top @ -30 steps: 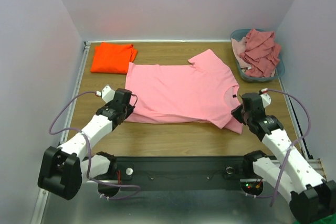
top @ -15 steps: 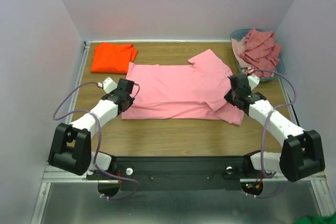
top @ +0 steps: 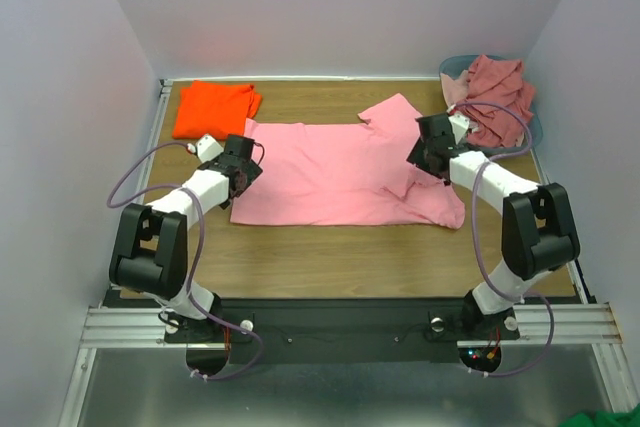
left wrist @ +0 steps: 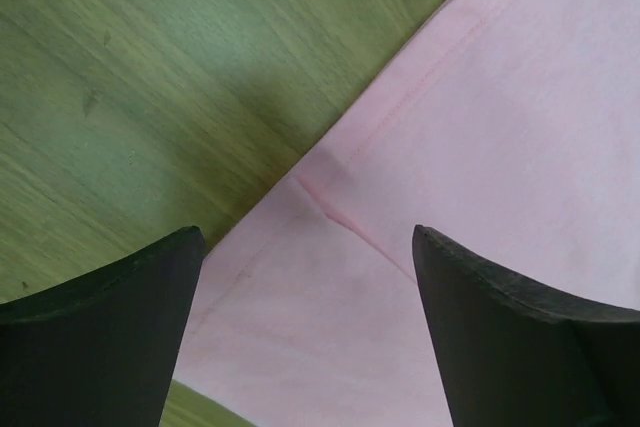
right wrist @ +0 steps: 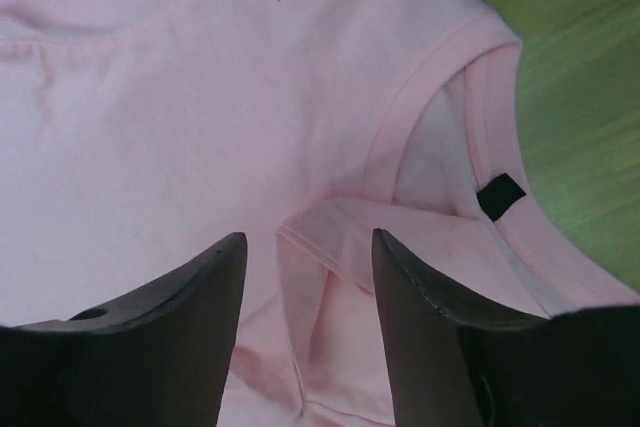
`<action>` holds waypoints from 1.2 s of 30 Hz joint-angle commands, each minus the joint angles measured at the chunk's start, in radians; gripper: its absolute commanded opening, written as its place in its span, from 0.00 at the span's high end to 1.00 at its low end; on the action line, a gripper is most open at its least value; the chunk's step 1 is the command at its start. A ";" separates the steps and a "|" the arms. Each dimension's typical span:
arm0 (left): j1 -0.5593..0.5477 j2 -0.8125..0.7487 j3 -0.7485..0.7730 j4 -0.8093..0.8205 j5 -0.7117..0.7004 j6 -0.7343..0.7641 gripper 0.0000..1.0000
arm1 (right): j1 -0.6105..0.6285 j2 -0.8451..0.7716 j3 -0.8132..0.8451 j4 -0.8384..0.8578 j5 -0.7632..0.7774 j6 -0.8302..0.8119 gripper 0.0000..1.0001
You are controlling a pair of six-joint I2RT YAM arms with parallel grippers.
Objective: Fold and stack the t-shirts
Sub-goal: Fold the tshirt
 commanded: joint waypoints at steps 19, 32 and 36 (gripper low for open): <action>0.004 -0.391 -0.167 -0.029 0.073 0.045 0.02 | -0.008 -0.026 -0.115 0.192 -0.526 -0.007 0.00; 0.004 -0.439 -0.172 -0.055 0.065 0.045 0.02 | -0.007 0.203 0.209 0.161 -0.345 -0.060 0.00; 0.004 -0.435 -0.170 -0.046 0.076 0.048 0.02 | -0.008 0.129 0.143 0.144 -0.295 -0.088 0.00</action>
